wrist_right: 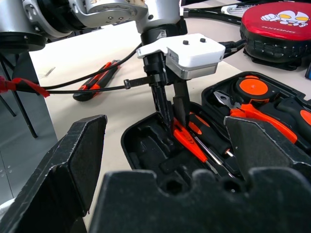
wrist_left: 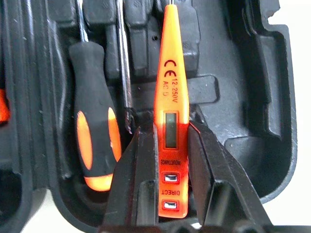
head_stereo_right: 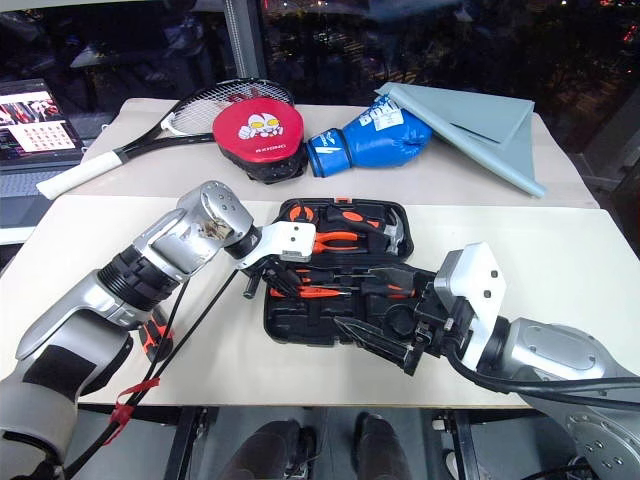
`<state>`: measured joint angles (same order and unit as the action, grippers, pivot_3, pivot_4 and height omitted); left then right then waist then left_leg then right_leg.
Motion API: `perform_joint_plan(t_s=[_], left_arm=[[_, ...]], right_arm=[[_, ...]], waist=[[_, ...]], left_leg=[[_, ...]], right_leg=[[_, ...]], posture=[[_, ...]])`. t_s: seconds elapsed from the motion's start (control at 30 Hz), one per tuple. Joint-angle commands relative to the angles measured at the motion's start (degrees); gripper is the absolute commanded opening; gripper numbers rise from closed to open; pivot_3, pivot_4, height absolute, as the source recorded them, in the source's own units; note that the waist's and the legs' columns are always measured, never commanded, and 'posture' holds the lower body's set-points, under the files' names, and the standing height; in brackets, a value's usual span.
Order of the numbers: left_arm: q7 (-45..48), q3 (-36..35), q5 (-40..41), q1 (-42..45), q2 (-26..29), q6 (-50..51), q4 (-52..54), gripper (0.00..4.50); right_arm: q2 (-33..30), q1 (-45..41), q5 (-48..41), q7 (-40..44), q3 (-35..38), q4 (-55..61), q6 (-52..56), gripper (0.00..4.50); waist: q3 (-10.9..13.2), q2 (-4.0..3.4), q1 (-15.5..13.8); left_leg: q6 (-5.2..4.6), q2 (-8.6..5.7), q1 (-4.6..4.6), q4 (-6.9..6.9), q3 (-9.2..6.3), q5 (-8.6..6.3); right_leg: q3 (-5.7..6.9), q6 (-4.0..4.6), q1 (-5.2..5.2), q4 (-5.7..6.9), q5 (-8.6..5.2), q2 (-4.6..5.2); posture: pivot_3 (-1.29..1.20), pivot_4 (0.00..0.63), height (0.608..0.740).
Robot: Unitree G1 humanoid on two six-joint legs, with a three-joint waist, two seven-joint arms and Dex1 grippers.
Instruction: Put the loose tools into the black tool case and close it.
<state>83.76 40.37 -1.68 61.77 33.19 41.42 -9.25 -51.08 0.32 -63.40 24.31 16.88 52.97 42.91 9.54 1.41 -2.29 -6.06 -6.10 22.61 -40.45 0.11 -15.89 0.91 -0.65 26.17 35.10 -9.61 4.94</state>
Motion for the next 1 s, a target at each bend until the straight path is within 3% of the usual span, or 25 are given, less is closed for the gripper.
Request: perform_joint_plan(t_s=[0.03,0.57,0.63,0.7,0.87,1.0], left_arm=[[-1.09,0.44,-1.0,-0.47,-1.85,1.34,0.27,0.41],[-1.16,0.31,-2.26,0.01,-3.19,1.89,-0.89,0.41],[-0.39,-0.81,-0.91,0.41,-3.26,3.62,-0.22,1.42],[0.51,-2.6,0.73,1.04,-2.83,4.62,0.5,1.99],[3.23,-8.4,5.68,2.48,0.25,6.6,2.11,3.93],[2.82,-13.29,9.31,2.09,1.28,6.55,1.96,3.93]], right_arm=[[0.17,-0.76,-0.5,-1.36,1.5,1.57,-1.86,4.5],[0.79,-0.89,0.22,-1.76,1.38,0.39,-3.04,4.5],[0.88,-0.91,0.36,-1.73,1.18,0.34,-3.1,4.5],[0.97,-0.92,0.39,-1.73,0.93,0.38,-3.1,4.5],[1.18,-0.16,-0.14,-1.5,1.23,0.45,-3.03,4.5],[1.16,0.44,-0.06,-1.28,1.33,0.3,-3.05,4.5]], waist=[[-0.01,-0.01,-0.03],[-0.04,-0.06,0.0],[-0.04,-0.06,0.02],[-0.04,-0.06,0.06],[-0.04,-0.06,0.14],[-0.04,-0.06,0.19]], left_leg=[[0.0,0.0,0.0,-0.02,0.01,0.0],[-0.02,0.01,-0.01,-0.1,0.01,-0.01],[-0.02,0.01,-0.01,-0.14,0.0,-0.01],[-0.02,0.01,0.01,-0.18,0.01,-0.01],[-0.05,0.02,0.04,-0.21,0.0,-0.02],[-0.04,0.03,0.03,-0.21,0.0,-0.02]], right_leg=[[0.0,-0.01,-0.01,0.0,0.0,0.0],[-0.01,-0.02,-0.02,0.04,0.01,-0.01],[-0.01,-0.02,-0.02,0.07,0.01,-0.02],[-0.01,-0.02,-0.01,0.08,0.01,-0.02],[0.0,-0.02,0.03,0.09,0.01,-0.06],[-0.01,-0.02,0.03,0.09,0.0,-0.07]], posture=[[0.0,0.15,0.732],[0.0,0.15,0.732],[0.0,0.15,0.732],[0.0,0.15,0.732],[0.0,0.15,0.732],[0.0,0.15,0.732]])
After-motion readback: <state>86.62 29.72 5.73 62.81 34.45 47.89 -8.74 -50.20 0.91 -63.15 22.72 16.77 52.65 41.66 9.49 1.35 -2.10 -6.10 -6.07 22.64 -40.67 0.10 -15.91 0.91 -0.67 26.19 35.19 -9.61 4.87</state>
